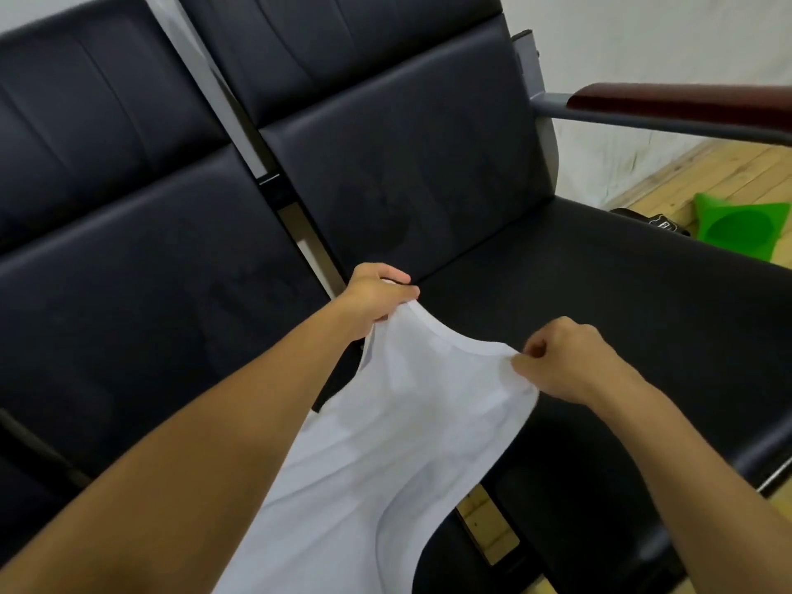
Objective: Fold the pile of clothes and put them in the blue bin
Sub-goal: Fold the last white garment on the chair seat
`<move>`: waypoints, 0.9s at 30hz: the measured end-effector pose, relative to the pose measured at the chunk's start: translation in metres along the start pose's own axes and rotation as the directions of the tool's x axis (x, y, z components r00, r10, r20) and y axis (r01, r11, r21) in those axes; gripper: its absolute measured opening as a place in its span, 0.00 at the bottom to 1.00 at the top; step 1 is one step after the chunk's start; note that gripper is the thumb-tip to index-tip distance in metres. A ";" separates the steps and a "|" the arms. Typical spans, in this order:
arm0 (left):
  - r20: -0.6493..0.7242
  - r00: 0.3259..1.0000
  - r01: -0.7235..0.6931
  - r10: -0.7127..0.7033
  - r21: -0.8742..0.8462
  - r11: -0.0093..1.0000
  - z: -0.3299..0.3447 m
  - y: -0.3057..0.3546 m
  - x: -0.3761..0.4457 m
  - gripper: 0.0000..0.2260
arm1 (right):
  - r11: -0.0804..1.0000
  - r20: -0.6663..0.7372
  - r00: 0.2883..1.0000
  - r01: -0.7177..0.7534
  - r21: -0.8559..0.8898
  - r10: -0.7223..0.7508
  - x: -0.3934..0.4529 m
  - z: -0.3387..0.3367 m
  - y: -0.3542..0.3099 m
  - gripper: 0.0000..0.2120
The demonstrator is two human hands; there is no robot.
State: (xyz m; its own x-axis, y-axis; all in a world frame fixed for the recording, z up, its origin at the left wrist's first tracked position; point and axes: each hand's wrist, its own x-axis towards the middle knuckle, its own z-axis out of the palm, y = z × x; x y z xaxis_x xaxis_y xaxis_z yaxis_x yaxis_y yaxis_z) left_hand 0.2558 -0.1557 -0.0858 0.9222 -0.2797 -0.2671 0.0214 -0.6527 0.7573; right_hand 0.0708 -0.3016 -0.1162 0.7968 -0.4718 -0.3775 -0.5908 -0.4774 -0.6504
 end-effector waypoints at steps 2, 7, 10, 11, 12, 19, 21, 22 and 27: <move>-0.052 0.992 -0.099 0.118 0.280 0.955 0.003 0.000 0.003 0.10 | 0.998 0.007 1.000 -0.006 -0.058 0.007 -0.002 -0.002 -0.001 0.05; -0.019 0.989 -0.132 0.147 0.345 0.929 -0.025 0.008 -0.004 0.06 | 0.976 0.139 0.979 0.124 0.181 -0.150 -0.022 -0.002 -0.028 0.06; -0.112 0.986 -0.099 0.128 0.236 0.967 -0.075 -0.006 -0.028 0.02 | 0.894 0.149 0.912 0.325 0.308 -0.383 -0.051 0.015 -0.064 0.07; -0.155 0.980 -0.093 0.129 0.221 0.971 -0.094 -0.019 -0.041 0.06 | 0.854 0.167 0.863 0.408 0.322 -0.476 -0.060 0.025 -0.076 0.07; -0.201 0.971 -0.084 0.127 0.208 0.974 -0.115 -0.034 -0.057 0.10 | 0.807 0.206 0.802 0.472 0.356 -0.560 -0.070 0.036 -0.087 0.06; -0.112 0.969 0.246 -0.219 0.468 0.849 -0.230 -0.194 -0.149 0.19 | 0.809 0.566 0.588 0.503 0.305 -0.579 -0.088 0.102 -0.092 0.08; -0.100 0.975 0.220 -0.199 0.568 0.793 -0.233 -0.217 -0.144 0.13 | 0.816 0.485 0.727 0.577 -0.046 -0.487 -0.075 0.112 -0.074 0.06; -0.064 0.983 0.176 -0.175 0.618 0.766 -0.228 -0.221 -0.141 0.09 | 0.823 0.494 0.771 0.540 -0.175 -0.401 -0.076 0.115 -0.068 0.09; 0.398 0.916 -0.352 0.038 0.757 0.551 -0.161 -0.205 -0.100 0.27 | 0.758 0.577 0.798 0.482 -0.441 -0.172 -0.087 0.148 -0.053 0.38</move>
State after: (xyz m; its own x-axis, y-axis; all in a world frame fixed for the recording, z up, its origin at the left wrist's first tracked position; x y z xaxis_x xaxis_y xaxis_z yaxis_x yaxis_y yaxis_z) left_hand 0.2218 0.1193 -0.1188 0.6922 -0.5616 -0.4534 -0.6046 -0.7942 0.0607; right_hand 0.0515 -0.1252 -0.1468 0.8109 0.1332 -0.5699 -0.1196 -0.9155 -0.3841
